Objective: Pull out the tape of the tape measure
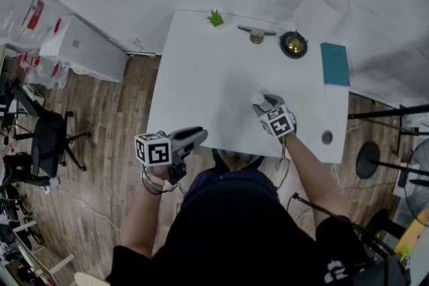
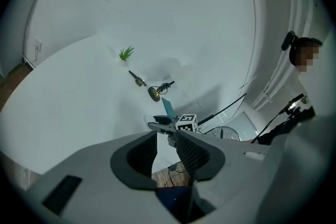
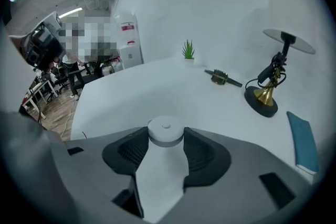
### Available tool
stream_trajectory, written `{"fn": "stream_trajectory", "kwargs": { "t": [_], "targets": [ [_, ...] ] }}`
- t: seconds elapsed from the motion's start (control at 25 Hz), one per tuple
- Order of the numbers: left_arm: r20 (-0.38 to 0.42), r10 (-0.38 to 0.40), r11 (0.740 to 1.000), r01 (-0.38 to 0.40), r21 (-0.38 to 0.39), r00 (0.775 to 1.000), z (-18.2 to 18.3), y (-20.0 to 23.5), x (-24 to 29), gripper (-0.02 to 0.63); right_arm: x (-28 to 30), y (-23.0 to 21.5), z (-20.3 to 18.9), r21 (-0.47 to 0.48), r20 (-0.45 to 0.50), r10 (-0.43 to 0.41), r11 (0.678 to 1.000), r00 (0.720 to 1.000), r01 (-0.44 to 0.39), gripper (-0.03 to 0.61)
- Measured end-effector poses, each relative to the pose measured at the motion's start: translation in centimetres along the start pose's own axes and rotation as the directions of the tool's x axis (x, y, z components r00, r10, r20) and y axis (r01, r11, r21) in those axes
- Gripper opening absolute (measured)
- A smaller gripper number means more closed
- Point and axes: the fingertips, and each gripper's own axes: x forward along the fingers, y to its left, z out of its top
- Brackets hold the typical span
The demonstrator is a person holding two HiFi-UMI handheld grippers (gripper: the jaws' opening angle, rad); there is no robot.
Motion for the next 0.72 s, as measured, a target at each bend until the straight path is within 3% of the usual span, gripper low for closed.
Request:
{"fn": "stream_trajectory", "kwargs": {
  "t": [0.2, 0.48, 0.64, 0.72],
  "targets": [
    [0.017, 0.006, 1.000, -0.006, 0.008, 1.000, 0.5, 0.8, -2.3, 0.109, 2.0, -0.4, -1.6, -0.003, -0.066, -0.053, 0.999, 0.996, 0.053, 0.219],
    [0.023, -0.010, 1.000, 0.009, 0.022, 1.000, -0.1, 0.9, -3.4, 0.109, 0.4, -0.8, -1.6, 0.069, -0.027, -0.098, 0.993, 0.995, 0.100, 0.249],
    [-0.029, -0.027, 0.999, 0.028, 0.030, 0.999, -2.5, 1.3, -0.9, 0.109, -4.9, -0.1, -4.0, 0.116, 0.006, -0.144, 0.983, 0.990, 0.142, 0.194],
    [-0.061, 0.009, 0.997, -0.004, 0.079, 0.998, -3.4, 1.6, -0.6, 0.109, -8.0, 1.4, -4.2, 0.163, 0.018, -0.159, 0.975, 0.987, 0.154, 0.146]
  ]
}}
